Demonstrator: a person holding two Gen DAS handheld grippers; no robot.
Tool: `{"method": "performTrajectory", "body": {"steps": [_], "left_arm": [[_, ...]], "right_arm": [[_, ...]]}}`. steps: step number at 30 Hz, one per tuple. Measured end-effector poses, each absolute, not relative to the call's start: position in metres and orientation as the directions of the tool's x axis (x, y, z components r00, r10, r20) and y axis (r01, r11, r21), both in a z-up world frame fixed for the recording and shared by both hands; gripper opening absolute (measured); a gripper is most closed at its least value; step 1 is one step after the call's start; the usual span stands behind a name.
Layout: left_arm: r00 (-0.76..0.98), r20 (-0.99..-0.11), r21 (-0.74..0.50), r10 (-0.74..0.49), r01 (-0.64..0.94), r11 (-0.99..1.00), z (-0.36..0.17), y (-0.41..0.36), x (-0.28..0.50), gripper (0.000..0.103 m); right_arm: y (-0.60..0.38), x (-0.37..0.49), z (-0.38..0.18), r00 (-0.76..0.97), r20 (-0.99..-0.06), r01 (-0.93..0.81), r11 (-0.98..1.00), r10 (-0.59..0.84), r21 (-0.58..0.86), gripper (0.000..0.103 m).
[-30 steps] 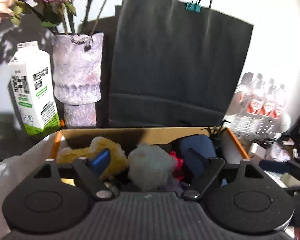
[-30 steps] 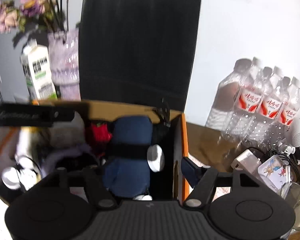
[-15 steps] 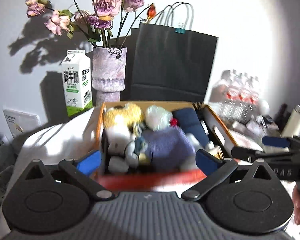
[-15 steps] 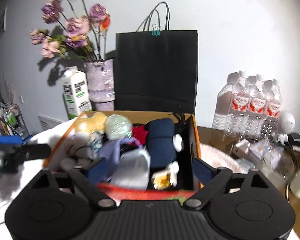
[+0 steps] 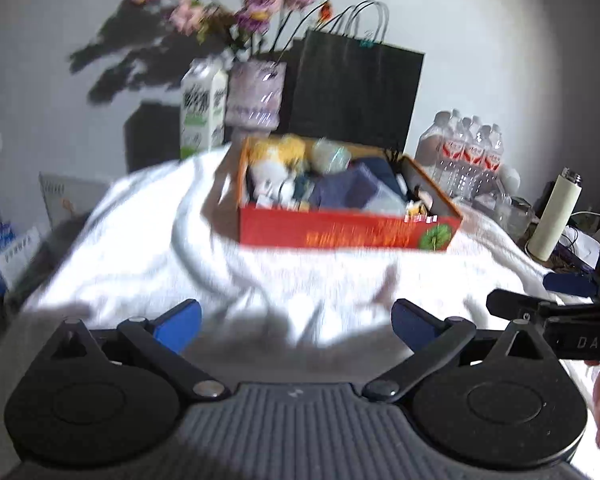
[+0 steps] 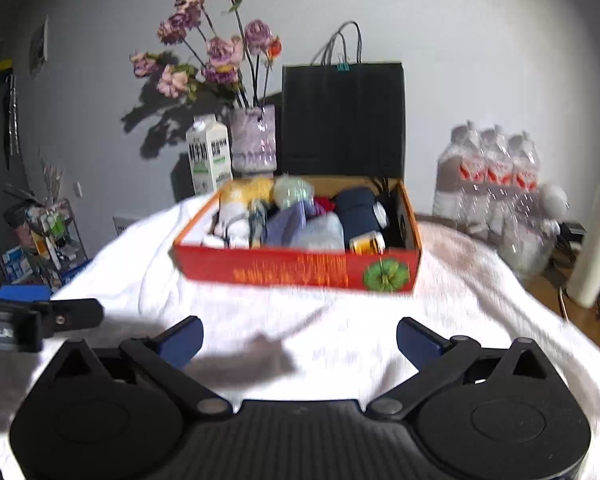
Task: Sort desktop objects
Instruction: 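Withdraw both open tools from the box back over the towel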
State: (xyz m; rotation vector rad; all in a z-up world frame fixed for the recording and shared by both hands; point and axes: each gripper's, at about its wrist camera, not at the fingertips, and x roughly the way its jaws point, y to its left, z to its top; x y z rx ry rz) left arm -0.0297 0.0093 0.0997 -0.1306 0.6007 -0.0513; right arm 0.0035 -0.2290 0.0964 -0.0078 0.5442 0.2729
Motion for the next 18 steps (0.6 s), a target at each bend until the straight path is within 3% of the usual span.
{"method": "performTrajectory", "body": {"steps": [9,18], "left_arm": [[0.833,-0.547,-0.088,-0.082,0.040,0.995,0.040,0.011,-0.046,0.103],[0.822,-0.569,-0.027,-0.013,-0.003,1.000,0.014,0.015,-0.011,0.103]], "right_arm": [[-0.218,-0.034,0.034,0.790,-0.567,-0.238,0.969,0.233,0.067,0.103],[-0.202,-0.003,0.004,0.780,-0.606,-0.190,0.982,0.157,0.009,0.103]]}}
